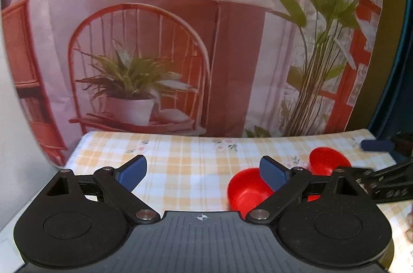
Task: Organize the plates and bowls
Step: 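Lower both grippers onto one red bowl's rim and close them, then lift the red bowl with both grippers and carry it over another red bowl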
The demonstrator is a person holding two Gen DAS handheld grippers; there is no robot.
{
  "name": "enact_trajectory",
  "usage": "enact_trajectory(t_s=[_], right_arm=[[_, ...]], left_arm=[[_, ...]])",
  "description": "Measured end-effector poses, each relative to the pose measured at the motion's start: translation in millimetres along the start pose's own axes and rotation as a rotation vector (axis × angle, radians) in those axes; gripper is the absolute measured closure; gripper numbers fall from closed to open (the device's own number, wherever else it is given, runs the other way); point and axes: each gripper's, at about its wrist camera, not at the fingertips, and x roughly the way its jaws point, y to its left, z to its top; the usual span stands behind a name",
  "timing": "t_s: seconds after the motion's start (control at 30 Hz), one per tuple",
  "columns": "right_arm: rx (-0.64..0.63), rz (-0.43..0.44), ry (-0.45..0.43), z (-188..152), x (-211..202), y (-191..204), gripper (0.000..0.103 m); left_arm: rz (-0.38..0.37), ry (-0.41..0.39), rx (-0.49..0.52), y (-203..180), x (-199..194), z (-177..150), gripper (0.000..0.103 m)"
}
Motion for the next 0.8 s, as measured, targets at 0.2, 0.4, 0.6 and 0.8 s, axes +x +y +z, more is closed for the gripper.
enact_trajectory(t_s=[0.2, 0.4, 0.6, 0.8], right_arm=[[0.011, 0.032, 0.064, -3.3, 43.3, 8.5, 0.042], [0.018, 0.046, 0.134, -9.7, 84.1, 16.3, 0.057], [0.043, 0.044, 0.186, -15.3, 109.2, 15.8, 0.063], [0.06, 0.052, 0.217, -20.5, 121.3, 13.8, 0.069]], left_arm=[[-0.073, 0.082, -0.078, -1.6, 46.2, -16.2, 0.03], [-0.118, 0.176, -0.123, -1.6, 91.3, -40.3, 0.055], [-0.143, 0.229, -0.155, -0.8, 111.9, -58.6, 0.058], [-0.157, 0.259, -0.17, -1.7, 124.9, -70.0, 0.062]])
